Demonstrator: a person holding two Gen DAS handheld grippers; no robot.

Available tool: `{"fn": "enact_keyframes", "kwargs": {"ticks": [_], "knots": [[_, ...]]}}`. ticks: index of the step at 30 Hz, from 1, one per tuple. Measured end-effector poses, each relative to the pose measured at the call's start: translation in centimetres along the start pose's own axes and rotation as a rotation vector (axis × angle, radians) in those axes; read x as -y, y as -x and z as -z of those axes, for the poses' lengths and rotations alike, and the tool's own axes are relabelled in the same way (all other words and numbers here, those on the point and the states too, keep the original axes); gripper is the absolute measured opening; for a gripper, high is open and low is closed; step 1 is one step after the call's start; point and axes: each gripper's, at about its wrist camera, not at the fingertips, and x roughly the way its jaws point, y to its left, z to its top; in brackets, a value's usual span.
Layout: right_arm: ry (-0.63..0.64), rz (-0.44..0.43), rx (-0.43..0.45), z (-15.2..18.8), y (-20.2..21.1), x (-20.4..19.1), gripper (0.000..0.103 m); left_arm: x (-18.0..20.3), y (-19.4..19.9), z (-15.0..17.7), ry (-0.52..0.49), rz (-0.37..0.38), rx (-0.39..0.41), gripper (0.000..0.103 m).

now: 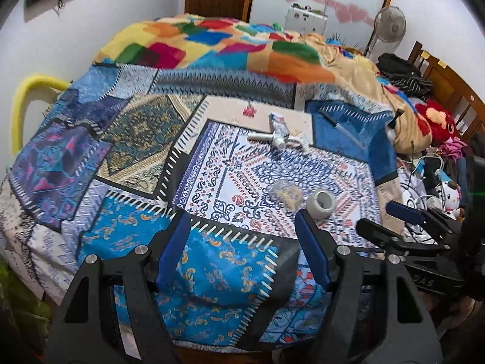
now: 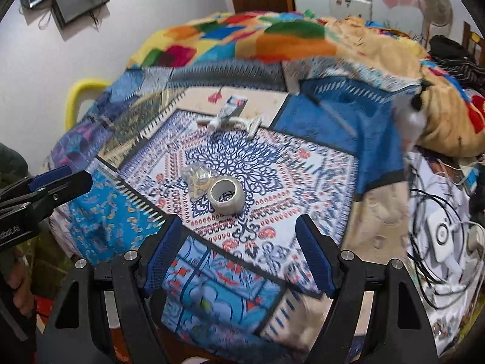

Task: Collect trash
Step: 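Move both empty tools back over the items on the quilt, then grasp the white tape roll with the right tool while the left tool grasps the clear rubber-band bag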

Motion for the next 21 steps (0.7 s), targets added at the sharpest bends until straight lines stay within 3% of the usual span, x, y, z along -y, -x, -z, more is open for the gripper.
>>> {"fn": "enact_keyframes", "kwargs": {"ticks": [8,10,12,13,21], "knots": [[0.087,0.043,-0.025,-0.8,-4.5,-1.4,0.073,-0.4,-4.6,-0.3,-0.033,0.004,-0.075,0.07],[0.089,0.026,-0.034,-0.9,-5.2,-1.4,0.06,0.0,-5.6,-0.3,-0.049,0.016,-0.092,0.07],[0.062,-0.003,-0.054,-0.9,-6.0,-0.9,0.04,0.4,-6.2,-0.5,-0.066,0.028,-0.099,0.07],[0.054,-0.011,-0.06,-0.9,-6.2,-0.8,0.036,0.6,-6.5,-0.6,-0.074,0.033,-0.102,0.07],[-0.022,-0.018,0.012,-1.1,-4.1,2.1,0.035,3.5,-9.4,-1.0,-0.148,0.091,-0.131,0.07]]}}
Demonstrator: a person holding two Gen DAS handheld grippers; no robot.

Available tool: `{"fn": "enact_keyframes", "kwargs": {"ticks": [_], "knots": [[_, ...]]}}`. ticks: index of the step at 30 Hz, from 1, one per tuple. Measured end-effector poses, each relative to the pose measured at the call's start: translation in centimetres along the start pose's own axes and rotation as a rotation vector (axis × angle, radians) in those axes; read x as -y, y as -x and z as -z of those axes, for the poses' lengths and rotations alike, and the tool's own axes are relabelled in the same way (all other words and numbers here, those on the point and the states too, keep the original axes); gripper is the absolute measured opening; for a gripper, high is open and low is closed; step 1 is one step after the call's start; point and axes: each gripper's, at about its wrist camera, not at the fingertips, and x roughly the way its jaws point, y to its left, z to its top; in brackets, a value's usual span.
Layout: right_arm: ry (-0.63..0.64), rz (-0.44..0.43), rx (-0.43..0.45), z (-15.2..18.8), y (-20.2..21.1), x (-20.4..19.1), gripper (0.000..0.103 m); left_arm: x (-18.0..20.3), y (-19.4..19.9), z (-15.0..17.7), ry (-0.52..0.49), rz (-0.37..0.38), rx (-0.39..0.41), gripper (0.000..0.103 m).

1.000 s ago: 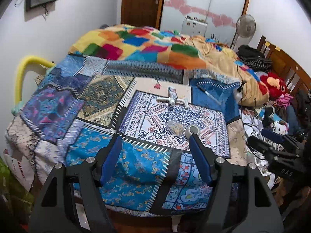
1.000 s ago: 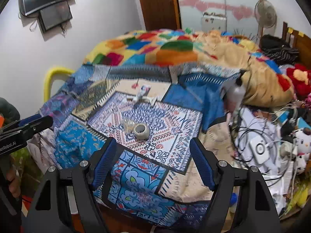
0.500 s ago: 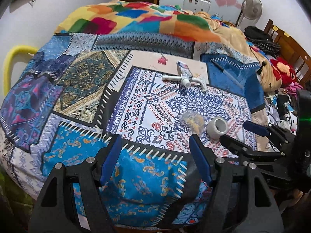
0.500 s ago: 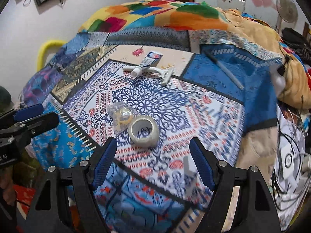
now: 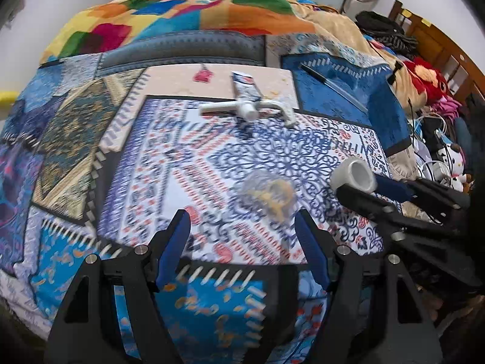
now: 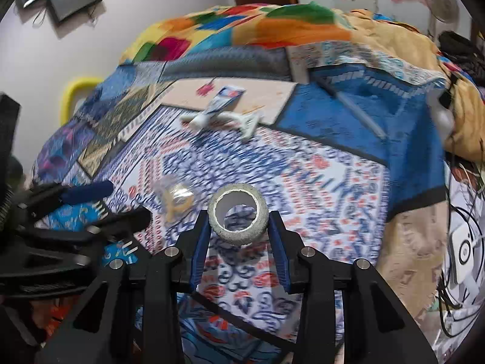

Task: Collect trash
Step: 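Grasp the white tape roll with the right tool while the left tool grasps the clear rubber-band bag, then carry the tape roll and clear bag with both tools toward the white bin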

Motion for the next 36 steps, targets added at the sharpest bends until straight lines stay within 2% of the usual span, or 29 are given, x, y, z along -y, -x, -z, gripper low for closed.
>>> {"fn": "enact_keyframes", "kwargs": {"ticks": [3,7,10,11,14,16,18,25,36], "knots": [[-0.031,0.007,0.011,-0.1,0.8,1.1,0.035,1.1,-1.1,-0.6,-0.028,0.012,0.002,0.07],[-0.038,0.028,0.024,-0.2,1.7,1.8,0.035,2.5,-2.7,-1.2,-0.08,-0.049,-0.005,0.07],[-0.012,0.065,0.038,-0.1,2.1,1.8,0.035,2.9,-3.5,-1.2,-0.095,-0.055,-0.016,0.069],[-0.006,0.072,0.041,-0.2,2.2,1.7,0.035,3.1,-3.5,-1.1,-0.1,-0.059,0.0,0.066],[-0.004,0.071,0.05,-0.4,2.6,1.7,0.035,3.2,-3.3,-1.0,-0.105,-0.052,0.025,0.045],[-0.008,0.065,0.054,-0.4,3.1,1.7,0.035,3.1,-3.2,-1.0,-0.09,-0.031,0.022,0.039],[-0.009,0.064,0.061,-0.4,3.6,1.5,0.035,2.9,-2.7,-1.0,-0.07,-0.011,0.017,0.038],[0.008,0.069,0.096,-0.3,6.7,0.3,0.035,3.4,2.2,-0.8,-0.047,0.003,0.075,0.038],[0.052,0.066,0.215,-0.2,15.1,-3.0,0.035,4.9,14.2,0.4,-0.04,0.011,0.229,0.038]]}}
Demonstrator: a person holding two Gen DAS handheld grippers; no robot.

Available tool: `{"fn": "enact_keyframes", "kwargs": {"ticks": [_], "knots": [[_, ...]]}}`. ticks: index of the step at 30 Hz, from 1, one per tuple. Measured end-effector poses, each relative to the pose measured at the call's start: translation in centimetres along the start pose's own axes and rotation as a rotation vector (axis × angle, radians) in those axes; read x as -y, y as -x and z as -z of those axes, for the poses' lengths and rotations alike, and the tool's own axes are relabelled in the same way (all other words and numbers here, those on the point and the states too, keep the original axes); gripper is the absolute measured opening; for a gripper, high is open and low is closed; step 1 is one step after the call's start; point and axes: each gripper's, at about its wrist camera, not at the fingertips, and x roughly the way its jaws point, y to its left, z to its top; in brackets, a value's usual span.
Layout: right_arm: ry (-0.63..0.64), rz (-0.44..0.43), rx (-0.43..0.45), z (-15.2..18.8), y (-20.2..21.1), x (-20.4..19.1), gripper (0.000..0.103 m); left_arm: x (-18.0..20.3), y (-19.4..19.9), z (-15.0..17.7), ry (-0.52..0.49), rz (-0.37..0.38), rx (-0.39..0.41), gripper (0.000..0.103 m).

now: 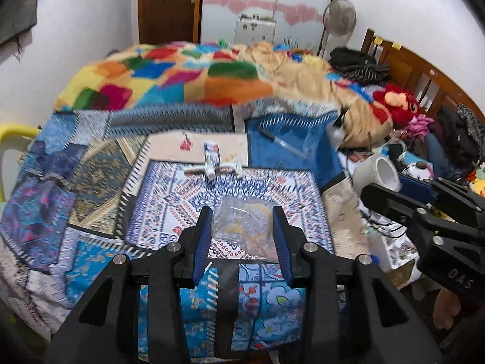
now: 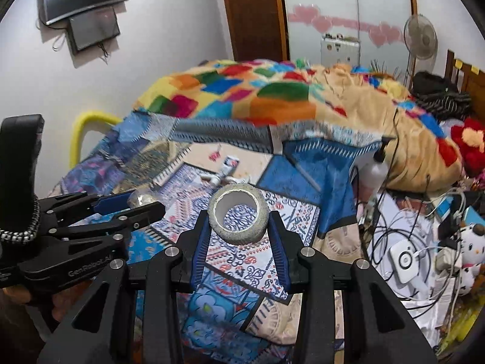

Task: Collect trash
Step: 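Carry the tape roll and clear bag with both tools toward the white bin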

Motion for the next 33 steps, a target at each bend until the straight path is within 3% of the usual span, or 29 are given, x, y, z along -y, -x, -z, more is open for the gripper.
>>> {"fn": "enact_keyframes", "kwargs": {"ticks": [9,17,33], "knots": [[0.035,-0.024,0.093,-0.4,6.7,-3.1,0.035,0.5,10.3,0.9,0.026,-0.016,0.141,0.038],[0.082,-0.057,0.169,0.2,11.7,-7.2,0.035,-0.6,17.7,3.6,0.056,-0.047,0.231,0.038],[0.225,-0.186,0.191,4.0,15.2,-17.9,0.035,-7.1,29.0,12.9,0.186,-0.169,0.32,0.038]]}}
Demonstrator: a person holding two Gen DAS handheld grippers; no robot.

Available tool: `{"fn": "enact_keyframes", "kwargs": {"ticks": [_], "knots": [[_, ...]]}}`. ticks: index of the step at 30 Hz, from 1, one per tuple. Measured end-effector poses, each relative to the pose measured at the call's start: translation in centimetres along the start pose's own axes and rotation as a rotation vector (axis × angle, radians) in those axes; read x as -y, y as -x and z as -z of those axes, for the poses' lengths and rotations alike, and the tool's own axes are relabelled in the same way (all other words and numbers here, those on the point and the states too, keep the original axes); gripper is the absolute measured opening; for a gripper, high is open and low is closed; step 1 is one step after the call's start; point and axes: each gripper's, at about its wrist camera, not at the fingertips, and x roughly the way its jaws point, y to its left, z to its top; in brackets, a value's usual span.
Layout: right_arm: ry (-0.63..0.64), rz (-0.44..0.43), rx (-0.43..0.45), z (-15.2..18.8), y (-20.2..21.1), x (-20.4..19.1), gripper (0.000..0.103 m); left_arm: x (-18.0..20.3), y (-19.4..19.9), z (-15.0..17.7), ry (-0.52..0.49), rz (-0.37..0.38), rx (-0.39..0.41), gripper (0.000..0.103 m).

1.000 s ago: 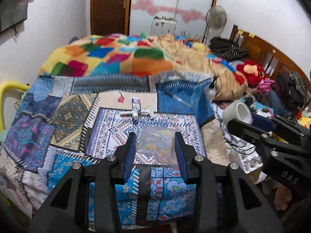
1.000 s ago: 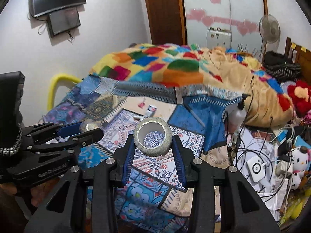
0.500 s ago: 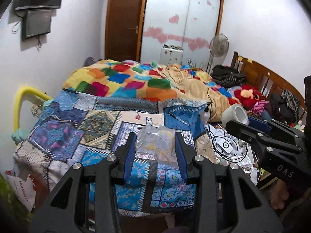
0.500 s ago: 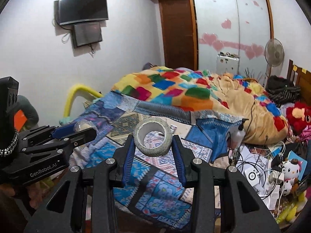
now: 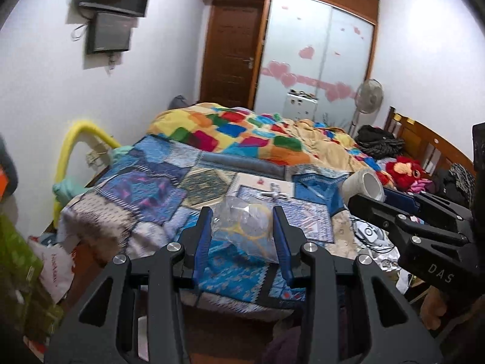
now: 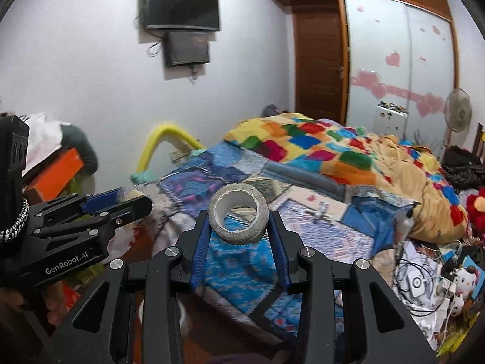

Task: Collect trash
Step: 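Carry the tape roll and clear bag with both tools toward the white bin, then open the left tool over the bin while the right tool releases the tape roll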

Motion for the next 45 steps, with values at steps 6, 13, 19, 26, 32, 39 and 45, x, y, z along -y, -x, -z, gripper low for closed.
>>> {"fn": "enact_keyframes", "kwargs": {"ticks": [6,13,19,26,32,39,45], "knots": [[0.056,-0.091,-0.046,0.7,-1.5,-4.9,0.035,-5.0,2.6,2.6,0.06,-0.084,-0.005,0.038],[0.108,-0.178,-0.123,2.2,-4.5,-9.4,0.035,-10.9,3.5,5.9,0.139,-0.18,-0.06,0.038],[0.121,-0.253,-0.263,4.5,-8.8,-12.3,0.035,-15.5,2.2,9.7,0.211,-0.249,-0.159,0.038],[0.173,-0.29,-0.449,8.7,-14.8,-15.4,0.035,-20.2,-2.3,16.3,0.321,-0.262,-0.36,0.038],[0.21,-0.325,-0.573,12.2,-19.1,-17.2,0.035,-22.8,-6.0,21.8,0.417,-0.249,-0.513,0.038],[0.221,-0.346,-0.706,15.8,-24.4,-18.7,0.035,-25.3,-9.4,26.5,0.523,-0.227,-0.648,0.038],[0.201,-0.348,-0.739,16.0,-26.8,-19.6,0.036,-26.7,-10.8,27.3,0.603,-0.206,-0.679,0.038]]}}
